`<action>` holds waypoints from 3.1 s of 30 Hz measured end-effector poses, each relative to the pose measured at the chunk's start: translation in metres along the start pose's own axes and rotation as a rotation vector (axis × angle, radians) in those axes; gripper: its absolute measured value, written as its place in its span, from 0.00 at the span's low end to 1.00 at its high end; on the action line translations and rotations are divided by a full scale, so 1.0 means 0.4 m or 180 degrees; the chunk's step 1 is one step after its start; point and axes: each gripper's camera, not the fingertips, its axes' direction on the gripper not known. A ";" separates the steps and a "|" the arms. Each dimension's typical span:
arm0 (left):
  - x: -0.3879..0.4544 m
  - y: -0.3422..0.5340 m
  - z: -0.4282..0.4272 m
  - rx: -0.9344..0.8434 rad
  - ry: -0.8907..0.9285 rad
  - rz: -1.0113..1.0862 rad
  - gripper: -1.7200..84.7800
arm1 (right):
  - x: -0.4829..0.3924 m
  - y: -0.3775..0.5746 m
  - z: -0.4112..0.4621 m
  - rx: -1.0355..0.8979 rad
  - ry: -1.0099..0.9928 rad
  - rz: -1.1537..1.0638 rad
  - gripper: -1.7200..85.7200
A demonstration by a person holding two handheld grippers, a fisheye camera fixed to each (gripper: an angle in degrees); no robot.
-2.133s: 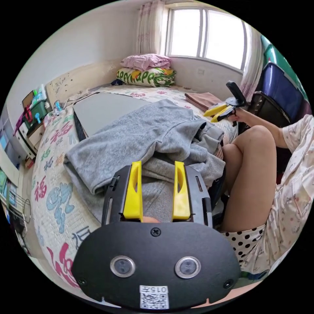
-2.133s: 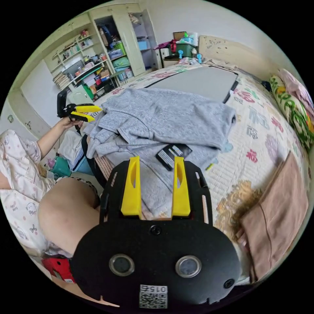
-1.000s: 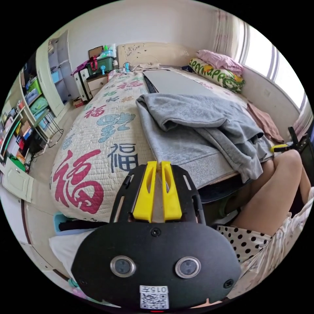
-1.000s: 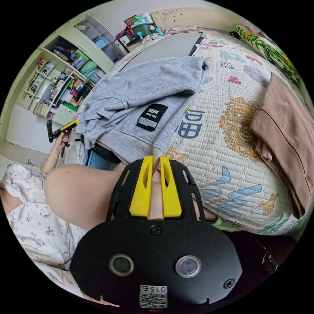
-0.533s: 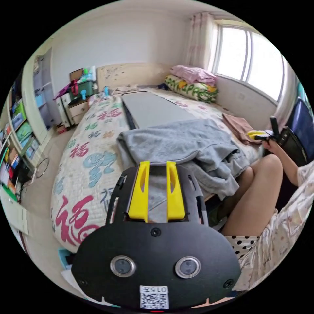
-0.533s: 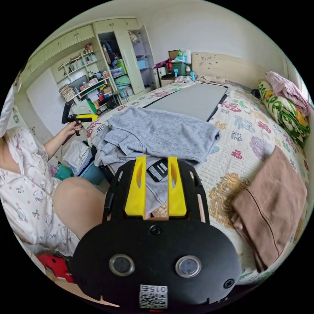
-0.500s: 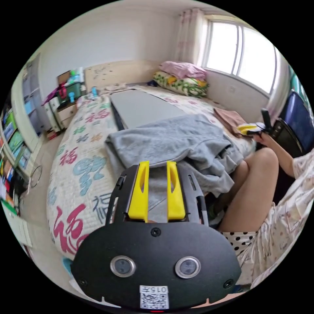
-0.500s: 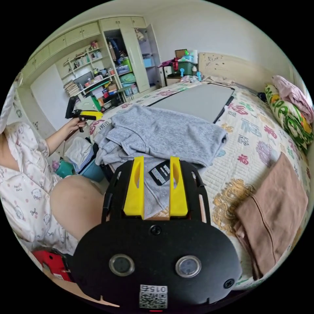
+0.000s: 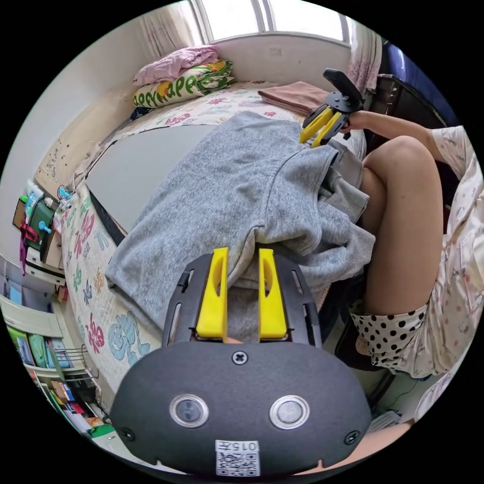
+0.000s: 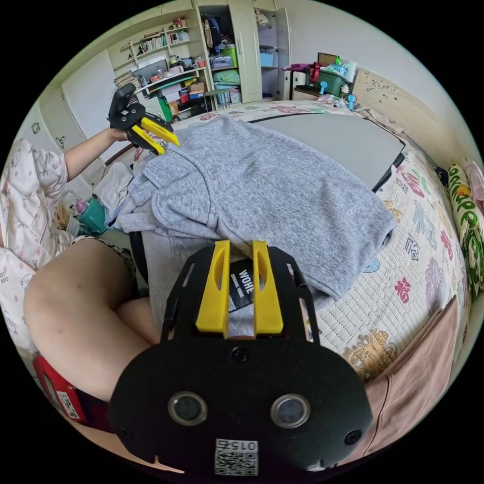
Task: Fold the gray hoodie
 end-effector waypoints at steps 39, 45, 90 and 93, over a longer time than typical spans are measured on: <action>0.208 0.281 0.192 0.0731 0.0463 -0.1231 0.17 | -0.017 0.197 0.043 -0.0509 -0.1018 -0.1769 0.15; 0.282 0.231 0.193 0.0718 0.0223 -0.1453 0.21 | -0.025 0.387 0.192 -0.0578 -0.0869 -0.1941 0.18; -0.309 0.087 0.032 0.1834 0.1306 -0.2764 0.08 | 0.468 0.528 0.276 0.0294 -0.0901 0.0180 0.15; -0.322 0.089 0.015 0.1936 0.1281 -0.2742 0.06 | 0.371 0.490 0.329 -0.0156 -0.0688 -0.0319 0.18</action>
